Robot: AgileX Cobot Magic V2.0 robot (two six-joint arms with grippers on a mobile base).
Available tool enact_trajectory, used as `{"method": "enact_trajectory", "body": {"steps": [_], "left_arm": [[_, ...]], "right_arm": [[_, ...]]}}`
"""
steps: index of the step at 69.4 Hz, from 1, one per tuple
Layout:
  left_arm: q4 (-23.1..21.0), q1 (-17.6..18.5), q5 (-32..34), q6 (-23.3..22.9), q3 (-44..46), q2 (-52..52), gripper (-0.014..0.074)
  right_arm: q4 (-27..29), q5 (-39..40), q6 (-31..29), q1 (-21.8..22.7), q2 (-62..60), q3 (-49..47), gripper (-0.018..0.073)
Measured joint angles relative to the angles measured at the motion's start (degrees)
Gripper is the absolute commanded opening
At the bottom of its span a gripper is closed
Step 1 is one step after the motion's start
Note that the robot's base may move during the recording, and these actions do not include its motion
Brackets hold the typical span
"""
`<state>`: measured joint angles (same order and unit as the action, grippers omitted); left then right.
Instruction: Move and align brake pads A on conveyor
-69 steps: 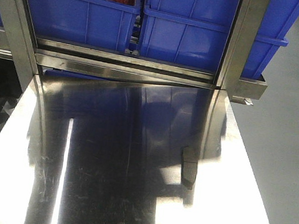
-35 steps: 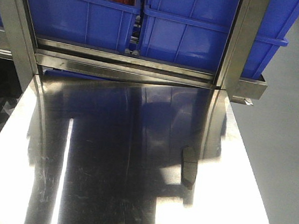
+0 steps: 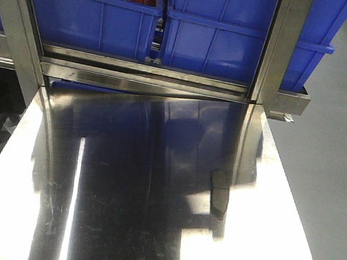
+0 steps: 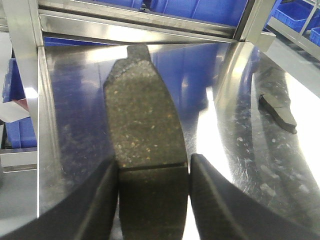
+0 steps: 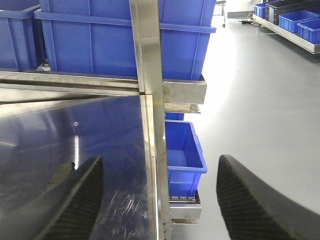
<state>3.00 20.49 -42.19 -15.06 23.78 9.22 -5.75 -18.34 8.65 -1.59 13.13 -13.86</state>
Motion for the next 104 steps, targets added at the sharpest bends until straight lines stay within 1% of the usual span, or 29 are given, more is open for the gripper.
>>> {"method": "enact_trajectory", "body": {"steps": [10,17,29,34,48,55,60,68,75,82,87,90,94,100,104], "left_arm": [[0.0,0.0,0.0,0.0,0.0,0.0,-0.0008],[0.0,0.0,0.0,0.0,0.0,0.0,-0.0008],[0.0,0.0,0.0,0.0,0.0,0.0,-0.0008],[0.0,0.0,0.0,0.0,0.0,0.0,-0.0007],[0.0,0.0,0.0,0.0,0.0,0.0,-0.0007],[0.0,0.0,0.0,0.0,0.0,0.0,-0.0007],[0.0,0.0,0.0,0.0,0.0,0.0,-0.0007],[0.0,0.0,0.0,0.0,0.0,0.0,-0.0007],[0.0,0.0,0.0,0.0,0.0,0.0,-0.0007],[0.0,0.0,0.0,0.0,0.0,0.0,-0.0007],[0.0,0.0,0.0,0.0,0.0,0.0,-0.0007],[0.0,0.0,0.0,0.0,0.0,0.0,-0.0007],[0.0,0.0,0.0,0.0,0.0,0.0,-0.0007],[0.0,0.0,0.0,0.0,0.0,0.0,-0.0007],[0.0,0.0,0.0,0.0,0.0,0.0,-0.0007]], "right_arm": [[0.0,0.0,0.0,0.0,0.3,0.0,0.0473],[0.1,-1.1,0.0,0.0,2.8,-1.4,0.0473],[0.3,-5.3,0.0,0.0,11.7,-7.5,0.0473],[1.2,-7.0,0.0,0.0,16.2,-10.0,0.0473],[3.1,-6.8,0.0,0.0,24.3,-11.6,0.0473],[3.8,-5.6,-1.6,0.0,26.4,-11.8,0.0473],[5.2,-5.6,-4.2,0.0,28.0,-12.8,0.0473],[10.9,-6.8,-10.2,0.0,31.3,-16.6,0.0473],[18.7,-9.0,-18.1,0.0,35.0,-20.7,0.0473],[28.3,-11.4,-26.7,0.0,38.7,-24.3,0.0473],[34.1,-12.3,-32.3,-0.9,41.3,-26.5,0.0473],[37.2,-12.4,-35.4,-2.2,42.9,-27.5,0.0473],[39.6,-12.1,-37.5,-5.7,45.1,-29.0,0.0473],[40.3,-10.2,-38.1,-11.3,48.6,-30.5,0.0473],[39.9,-9.1,-36.9,-14.4,51.2,-31.6,0.0473]]}}
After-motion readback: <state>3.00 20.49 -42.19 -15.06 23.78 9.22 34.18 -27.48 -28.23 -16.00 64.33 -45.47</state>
